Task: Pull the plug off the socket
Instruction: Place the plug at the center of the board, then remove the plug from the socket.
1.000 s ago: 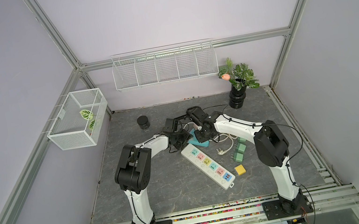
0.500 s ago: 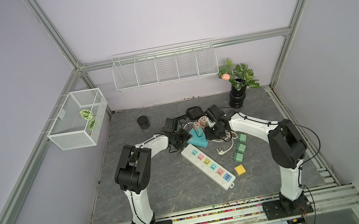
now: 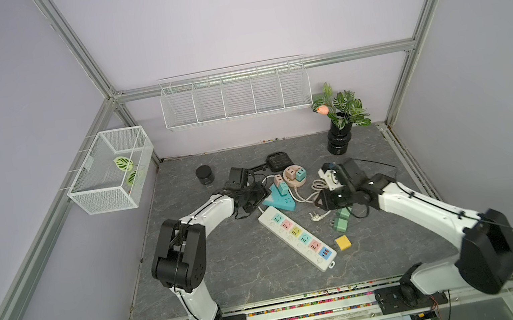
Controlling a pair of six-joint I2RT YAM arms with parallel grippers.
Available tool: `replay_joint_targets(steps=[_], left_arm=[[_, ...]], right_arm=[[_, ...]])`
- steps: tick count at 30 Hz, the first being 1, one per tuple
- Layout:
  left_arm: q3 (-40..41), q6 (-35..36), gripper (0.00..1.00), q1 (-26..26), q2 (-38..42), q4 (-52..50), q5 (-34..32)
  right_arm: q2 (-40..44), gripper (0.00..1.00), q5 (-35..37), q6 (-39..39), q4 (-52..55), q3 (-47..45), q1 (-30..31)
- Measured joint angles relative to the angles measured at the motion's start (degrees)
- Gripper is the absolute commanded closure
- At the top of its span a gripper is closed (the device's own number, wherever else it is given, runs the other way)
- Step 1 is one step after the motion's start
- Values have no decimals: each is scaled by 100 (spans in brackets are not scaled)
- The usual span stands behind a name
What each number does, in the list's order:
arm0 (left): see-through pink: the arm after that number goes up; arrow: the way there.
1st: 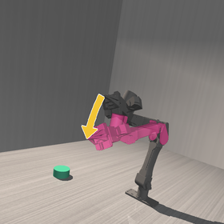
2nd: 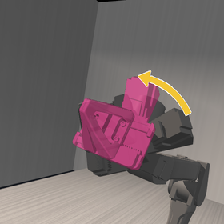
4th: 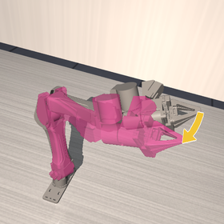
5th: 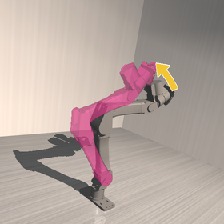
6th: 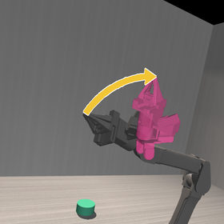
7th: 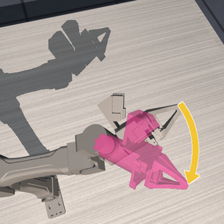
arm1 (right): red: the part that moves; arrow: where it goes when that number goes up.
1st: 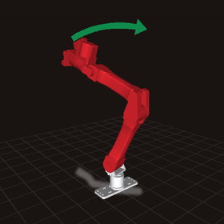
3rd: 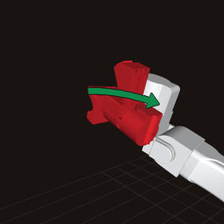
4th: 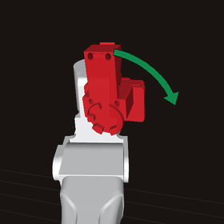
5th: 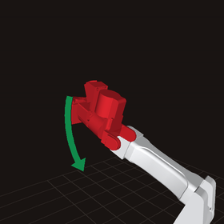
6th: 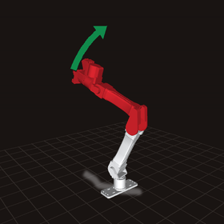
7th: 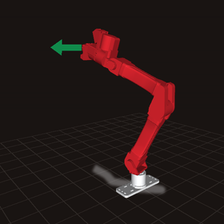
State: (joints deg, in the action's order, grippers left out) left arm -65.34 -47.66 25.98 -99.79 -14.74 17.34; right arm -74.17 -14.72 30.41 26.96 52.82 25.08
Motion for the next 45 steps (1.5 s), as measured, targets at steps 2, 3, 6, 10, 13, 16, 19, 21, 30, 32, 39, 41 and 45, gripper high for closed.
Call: replay_joint_targets(steps=[2,3,6,10,13,16,19,21,30,32,39,41,45], left_arm=[[151,63,31,2,337,136,4],[286,85,31,2,507,232,4],[782,83,32,2,973,470,2],[1427,33,32,2,1508,684,-4],[1781,-33,31,2,1897,863,-44],[1998,-127,32,2,2166,1115,-48],[2085,-212,32,2,2245,1303,-42],[2129,-264,32,2,2245,1410,-35],[2358,-417,32,2,2306,1650,74],[2358,-452,33,2,2297,1742,142],[2354,-592,33,2,1882,2192,455],[2323,-632,33,2,1690,2203,520],[2203,-656,34,2,1390,2205,564]], right_arm=[[566,73,-184,273,-81,-546,-466],[826,72,-256,424,-79,-789,-702],[1451,72,-442,835,92,-1353,-1390],[1775,71,-533,1279,348,-1853,-1897],[1790,69,-601,1552,387,-2188,-1971],[1683,67,-763,1792,282,-2479,-2022],[1405,63,-922,1928,151,-2625,-2031],[1252,56,-979,1958,109,-2629,-2035],[1633,38,-494,1714,675,-2306,-2100],[1755,39,-437,1547,726,-2105,-2100],[1010,40,-1569,1537,-1635,-1989,-1657],[256,40,-1709,1300,-1788,-1408,-1071],[-1182,40,-1530,417,-1434,470,-33]])
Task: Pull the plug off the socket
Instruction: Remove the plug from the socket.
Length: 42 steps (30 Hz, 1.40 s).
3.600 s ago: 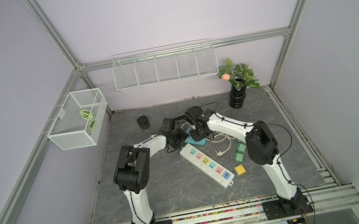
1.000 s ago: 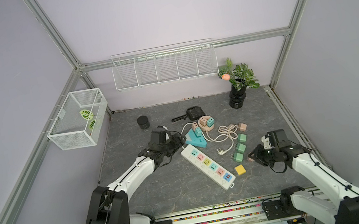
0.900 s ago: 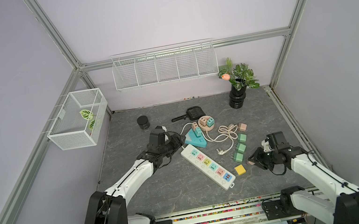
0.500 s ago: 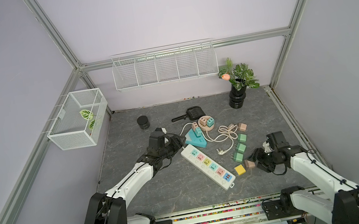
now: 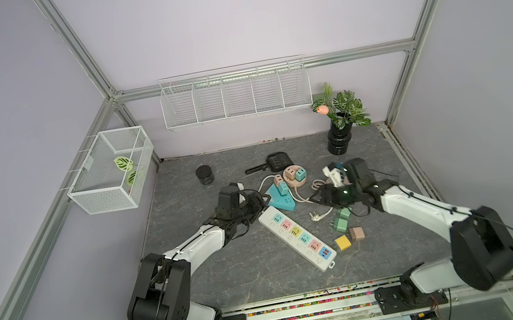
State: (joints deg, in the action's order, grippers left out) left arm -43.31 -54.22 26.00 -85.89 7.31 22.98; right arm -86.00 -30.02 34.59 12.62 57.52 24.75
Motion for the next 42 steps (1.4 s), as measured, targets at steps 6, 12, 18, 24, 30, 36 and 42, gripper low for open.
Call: replay_joint_targets(steps=[6,12,18,24,30,36,42], left_arm=[[-496,-13,34,0,-431,-334,-50],[-949,66,33,-15,-769,-841,-157],[-1309,160,33,-129,-1165,-1202,-173],[-1832,229,34,-179,-1749,-1416,-120],[-2273,236,35,-177,-2240,-1718,-90],[-2601,223,36,-101,-2623,-1987,-66],[-2806,199,36,-72,-2695,-2299,-173]], right_arm=[[-2031,39,1228,-1174,1521,3042,831],[-3340,39,2249,-1528,2726,4509,894],[-3965,45,2470,-1670,3268,5182,929],[-4218,60,2487,-1805,3451,5442,953],[-4221,68,2424,-1834,3519,5464,951],[-4221,70,2319,-1766,3519,5464,949],[-4286,73,2350,-1598,3657,5613,931]])
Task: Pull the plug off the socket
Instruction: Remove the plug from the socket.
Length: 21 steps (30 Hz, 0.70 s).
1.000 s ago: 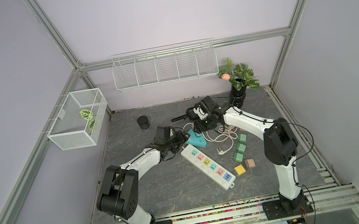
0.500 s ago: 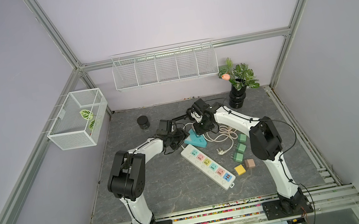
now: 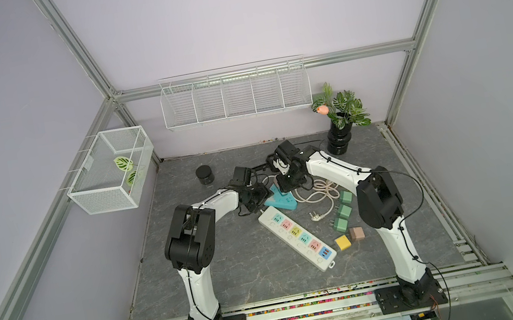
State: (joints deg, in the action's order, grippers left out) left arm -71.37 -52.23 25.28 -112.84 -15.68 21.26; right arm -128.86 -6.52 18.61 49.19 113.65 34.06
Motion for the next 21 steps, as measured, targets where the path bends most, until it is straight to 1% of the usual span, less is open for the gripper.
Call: replay_joint_targets(steps=[4,7,10,12,14,16,18,21], left_arm=[[17,-24,36,33,11,4,-85],[20,-24,36,39,11,9,-98],[22,-22,37,42,11,-7,-94],[22,-22,37,39,11,-9,-87],[22,-28,36,37,13,-2,-96],[22,-46,37,35,13,15,-107],[33,-46,36,42,11,42,-111],[85,-48,37,70,11,160,-127]], right_arm=[[-72,73,44,42,149,120,-24],[116,73,57,-13,-144,-240,42],[225,73,527,-24,-299,-398,251],[129,73,920,7,-90,-144,398],[-101,73,1137,68,273,326,450],[-236,74,1078,116,474,577,389],[-243,74,791,177,527,564,238],[94,74,247,238,68,-120,-9]])
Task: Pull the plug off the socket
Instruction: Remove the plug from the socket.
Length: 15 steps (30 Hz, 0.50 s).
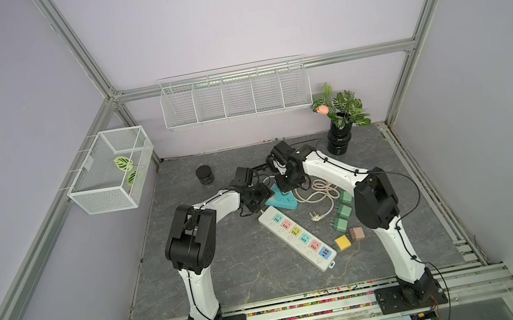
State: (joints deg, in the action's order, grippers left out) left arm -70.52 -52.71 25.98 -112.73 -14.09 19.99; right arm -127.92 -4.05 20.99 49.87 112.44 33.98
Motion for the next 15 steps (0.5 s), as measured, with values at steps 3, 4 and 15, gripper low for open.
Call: replay_joint_targets(steps=[3,4,15], left_arm=[[44,15,36,39,7,63,63],[50,33,37,55,11,52,92],[61,28,37,59,74,20,168]], right_arm=[[560,74,-293,74,-758,-1034,-61],[710,74,-280,103,-977,-1296,-35],[835,75,404,118,-511,-981,221]])
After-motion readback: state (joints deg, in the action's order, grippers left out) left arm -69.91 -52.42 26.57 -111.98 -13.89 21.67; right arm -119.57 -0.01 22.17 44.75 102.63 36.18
